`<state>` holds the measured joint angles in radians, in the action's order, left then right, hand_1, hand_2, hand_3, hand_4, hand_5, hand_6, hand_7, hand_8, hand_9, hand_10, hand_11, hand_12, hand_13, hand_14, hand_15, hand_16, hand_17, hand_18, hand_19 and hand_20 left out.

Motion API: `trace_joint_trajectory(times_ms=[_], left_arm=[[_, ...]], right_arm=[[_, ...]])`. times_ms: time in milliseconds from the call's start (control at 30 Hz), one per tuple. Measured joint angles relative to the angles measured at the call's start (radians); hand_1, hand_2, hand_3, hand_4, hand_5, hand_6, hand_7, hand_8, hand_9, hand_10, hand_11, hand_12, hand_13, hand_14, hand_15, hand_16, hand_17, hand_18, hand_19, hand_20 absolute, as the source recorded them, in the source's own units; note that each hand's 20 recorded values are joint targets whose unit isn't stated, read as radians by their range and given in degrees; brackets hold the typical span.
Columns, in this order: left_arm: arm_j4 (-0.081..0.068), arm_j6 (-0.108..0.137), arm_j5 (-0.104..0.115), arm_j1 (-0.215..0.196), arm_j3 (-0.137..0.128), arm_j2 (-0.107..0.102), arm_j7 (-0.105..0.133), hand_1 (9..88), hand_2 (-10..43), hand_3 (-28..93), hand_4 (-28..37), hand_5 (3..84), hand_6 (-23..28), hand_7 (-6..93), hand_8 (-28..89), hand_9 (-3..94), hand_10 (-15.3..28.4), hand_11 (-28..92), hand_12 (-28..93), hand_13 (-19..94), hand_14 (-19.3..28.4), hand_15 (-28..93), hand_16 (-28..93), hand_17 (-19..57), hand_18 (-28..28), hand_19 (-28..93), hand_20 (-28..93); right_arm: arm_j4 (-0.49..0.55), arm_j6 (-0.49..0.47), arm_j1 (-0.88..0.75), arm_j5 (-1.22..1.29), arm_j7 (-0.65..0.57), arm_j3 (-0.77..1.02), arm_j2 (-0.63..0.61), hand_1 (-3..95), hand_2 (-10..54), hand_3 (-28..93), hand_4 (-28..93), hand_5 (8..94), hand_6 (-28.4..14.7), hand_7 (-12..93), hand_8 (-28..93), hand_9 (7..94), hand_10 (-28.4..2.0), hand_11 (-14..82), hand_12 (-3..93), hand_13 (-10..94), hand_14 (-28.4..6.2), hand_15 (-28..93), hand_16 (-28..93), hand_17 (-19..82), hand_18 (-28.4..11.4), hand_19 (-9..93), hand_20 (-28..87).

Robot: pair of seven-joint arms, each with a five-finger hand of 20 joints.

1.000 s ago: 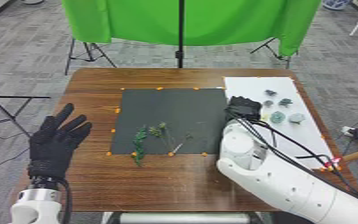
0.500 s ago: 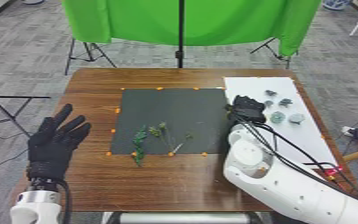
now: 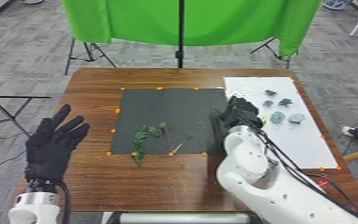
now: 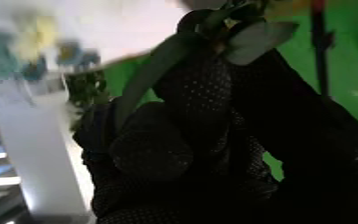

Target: Arrange flowers

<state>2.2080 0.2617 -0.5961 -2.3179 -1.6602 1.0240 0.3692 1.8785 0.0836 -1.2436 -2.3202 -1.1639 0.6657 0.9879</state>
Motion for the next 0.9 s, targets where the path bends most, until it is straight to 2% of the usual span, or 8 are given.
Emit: trace_joint_trajectory(times_ms=[200,567,733,867,900], left_arm=[[0.0,-0.005,-0.011,0.002,-0.004,0.014,-0.022,17.8,13.0,73,-28.3,35.4,7.5,11.1,-10,35.0,20.8,24,10,24,28.4,53,-9,-9.8,28.1,58,8],[-0.001,-0.007,-0.015,0.003,-0.008,0.022,-0.031,18.2,12.9,74,-28.3,35.5,7.6,11.2,-10,35.0,20.8,24,11,24,28.4,53,-9,-9.7,28.1,58,8],[0.0,-0.008,-0.017,0.001,-0.012,0.028,-0.036,18.5,12.9,74,-28.3,35.5,7.6,11.1,-10,35.0,20.8,24,11,24,28.4,53,-9,-9.8,28.1,58,8],[0.0,-0.008,-0.017,0.0,-0.013,0.028,-0.036,18.5,12.9,74,-28.3,35.6,7.7,11.1,-10,35.0,20.8,24,11,24,28.4,53,-9,-9.8,28.0,58,8],[0.001,-0.008,-0.017,-0.001,-0.013,0.028,-0.035,18.6,12.9,74,-28.3,35.6,7.7,11.1,-10,35.0,20.8,24,11,24,28.4,53,-9,-9.8,28.0,58,8]], right_arm=[[0.018,-0.042,-0.069,0.014,0.0,-0.007,0.036,51.0,-9.5,70,-28,92.6,-2.2,17,9,90.0,-11.5,50.6,22.5,80,-9.9,81,21,37,-26.6,93,49],[0.031,-0.088,-0.068,0.01,0.002,-0.02,0.054,43.9,-9.5,70,-28,89.3,-2.3,15,6,87.4,-12.2,49.8,22.1,78,-10.9,81,21,35,-27.1,93,47],[0.051,-0.116,-0.083,0.009,0.01,-0.007,0.048,36.0,-9.5,70,-27,88.8,-1.8,17,-10,86.5,-12.7,48.9,21.8,77,-11.6,81,21,34,-27.6,93,46],[0.093,-0.098,-0.115,-0.009,0.03,0.005,0.016,33.3,-9.3,69,-26,81.5,-3.3,15,-11,82.7,-13.8,44.0,20.0,74,-12.1,79,20,32,-27.7,93,45],[0.105,-0.078,-0.123,-0.019,0.034,0.006,0.003,33.0,-9.3,70,-26,76.6,-3.8,15,-11,79.3,-14.7,42.5,19.3,72,-12.4,78,19,31,-27.7,93,44]])
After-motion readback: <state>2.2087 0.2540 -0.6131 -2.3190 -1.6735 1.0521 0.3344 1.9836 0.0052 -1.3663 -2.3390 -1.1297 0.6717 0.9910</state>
